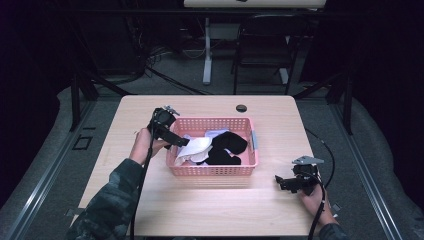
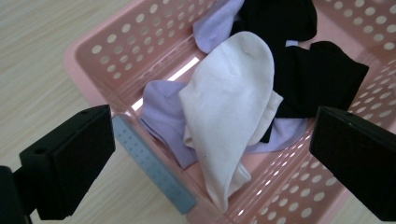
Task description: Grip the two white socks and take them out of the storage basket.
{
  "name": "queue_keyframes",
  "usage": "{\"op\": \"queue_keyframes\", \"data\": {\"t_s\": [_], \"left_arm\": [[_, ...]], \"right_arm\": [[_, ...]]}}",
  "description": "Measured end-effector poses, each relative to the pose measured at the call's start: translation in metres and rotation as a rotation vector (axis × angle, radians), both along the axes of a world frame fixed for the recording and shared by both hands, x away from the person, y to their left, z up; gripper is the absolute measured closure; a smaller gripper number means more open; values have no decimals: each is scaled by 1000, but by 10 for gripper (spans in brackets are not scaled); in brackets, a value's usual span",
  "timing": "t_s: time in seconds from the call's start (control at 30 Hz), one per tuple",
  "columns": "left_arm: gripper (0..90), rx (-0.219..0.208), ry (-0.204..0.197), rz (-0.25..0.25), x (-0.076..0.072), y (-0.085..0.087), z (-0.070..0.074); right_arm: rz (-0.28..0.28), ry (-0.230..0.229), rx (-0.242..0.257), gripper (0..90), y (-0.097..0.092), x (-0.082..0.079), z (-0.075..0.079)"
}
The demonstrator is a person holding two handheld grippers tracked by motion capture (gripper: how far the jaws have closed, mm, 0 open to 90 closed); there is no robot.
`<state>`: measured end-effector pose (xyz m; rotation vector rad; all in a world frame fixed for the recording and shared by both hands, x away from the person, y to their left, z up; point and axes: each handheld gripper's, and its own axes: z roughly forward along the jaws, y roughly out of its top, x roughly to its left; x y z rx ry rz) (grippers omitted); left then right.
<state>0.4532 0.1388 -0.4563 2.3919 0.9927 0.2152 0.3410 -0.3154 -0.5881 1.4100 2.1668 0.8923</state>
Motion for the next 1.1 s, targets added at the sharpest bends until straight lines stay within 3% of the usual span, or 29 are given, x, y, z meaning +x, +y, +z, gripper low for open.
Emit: {"op": "queue_keyframes", "data": {"t_s": [0.17,0.27,0.33,0.37,0.5,0.93,1.1], "left_arm": [[38,45,55,-20,8,-20,-15],[80,54,71,-10,11,-24,-20],[108,69,92,-9,14,-27,-25],[143,81,122,-7,16,-30,-30],[194,108,150,1,20,-32,-36],[344,176,206,10,23,-40,-51],[463,204,215,23,24,-40,-58]], "right_arm": [[0,0,0,0,0,0,0],[1,0,0,0,0,0,0],[1,0,0,0,0,0,0],[1,1,0,0,0,0,0],[2,0,1,0,0,0,0],[2,0,1,0,0,0,0],[2,1,1,0,0,0,0]]}}
